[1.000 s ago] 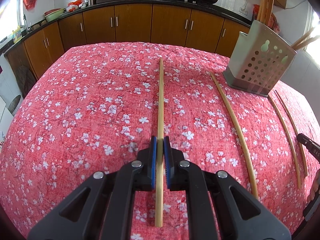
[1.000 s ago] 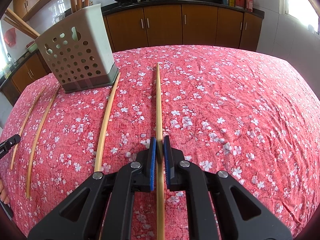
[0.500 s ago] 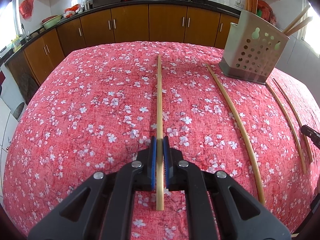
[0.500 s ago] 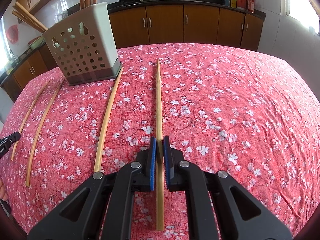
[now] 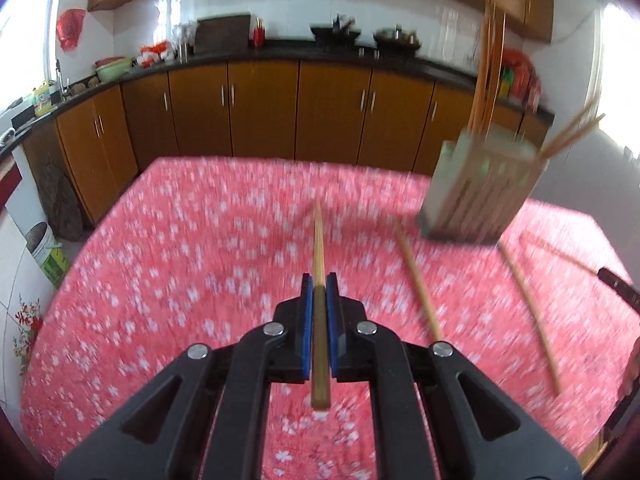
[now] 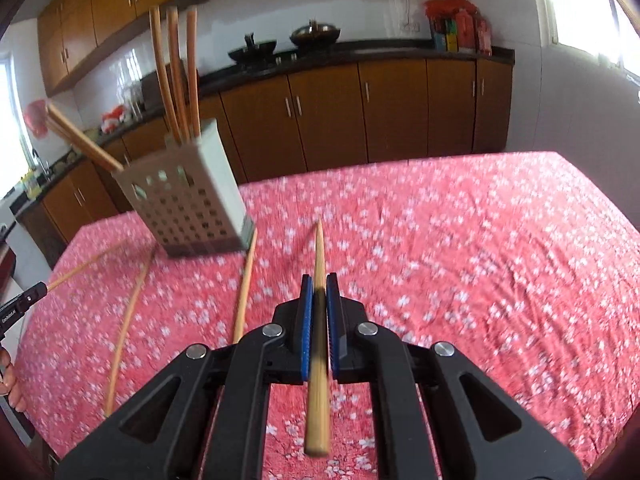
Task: Organize utensils
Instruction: 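Raise the left tool's chopstick over the holder while the right tool carries its own, then open the left tool into the holder while the right tool releases its chopstick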
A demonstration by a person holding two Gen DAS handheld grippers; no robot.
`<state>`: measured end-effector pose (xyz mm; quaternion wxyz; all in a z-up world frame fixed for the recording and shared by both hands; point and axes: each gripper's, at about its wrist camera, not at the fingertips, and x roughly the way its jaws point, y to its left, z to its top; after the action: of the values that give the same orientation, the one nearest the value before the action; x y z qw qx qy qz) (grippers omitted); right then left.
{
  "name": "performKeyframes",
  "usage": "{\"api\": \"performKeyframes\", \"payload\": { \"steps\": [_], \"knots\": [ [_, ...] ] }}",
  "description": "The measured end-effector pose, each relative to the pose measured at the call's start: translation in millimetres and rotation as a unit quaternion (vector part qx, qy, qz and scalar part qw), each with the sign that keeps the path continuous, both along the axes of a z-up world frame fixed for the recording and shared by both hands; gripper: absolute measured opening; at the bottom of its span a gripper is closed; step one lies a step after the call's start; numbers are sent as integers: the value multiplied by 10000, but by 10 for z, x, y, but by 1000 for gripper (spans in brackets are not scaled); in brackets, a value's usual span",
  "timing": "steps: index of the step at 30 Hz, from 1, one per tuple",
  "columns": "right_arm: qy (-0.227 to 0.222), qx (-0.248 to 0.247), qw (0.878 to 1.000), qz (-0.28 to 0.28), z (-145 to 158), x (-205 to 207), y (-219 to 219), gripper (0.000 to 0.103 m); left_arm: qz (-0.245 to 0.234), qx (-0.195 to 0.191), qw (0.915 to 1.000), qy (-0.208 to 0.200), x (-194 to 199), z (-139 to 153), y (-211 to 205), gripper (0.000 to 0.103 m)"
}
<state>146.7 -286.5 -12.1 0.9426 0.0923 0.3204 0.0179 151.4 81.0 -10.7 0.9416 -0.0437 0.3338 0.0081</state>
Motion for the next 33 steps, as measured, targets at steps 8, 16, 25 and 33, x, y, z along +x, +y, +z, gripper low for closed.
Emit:
{"api": "performKeyframes", "payload": {
  "steps": [8, 16, 25, 33],
  "knots": [
    [-650, 73, 9978, -48, 390, -75, -25, 8, -45, -265, 9967, -772, -20, 602, -13, 8],
    [-1031, 138, 9945, 148, 737, -62, 90, 7, -423, -194, 9928, -1104, -65, 1002, -166, 8],
    [-1933, 446, 9780, 645, 1422, -150, 348, 7, -974, -470, 9830, -1482, -129, 1464, -446, 8],
    [-2670, 472, 9606, 614, 1793, -4, 530, 7, -1226, -695, 9697, -1994, -49, 1850, -763, 7]
  ]
}}
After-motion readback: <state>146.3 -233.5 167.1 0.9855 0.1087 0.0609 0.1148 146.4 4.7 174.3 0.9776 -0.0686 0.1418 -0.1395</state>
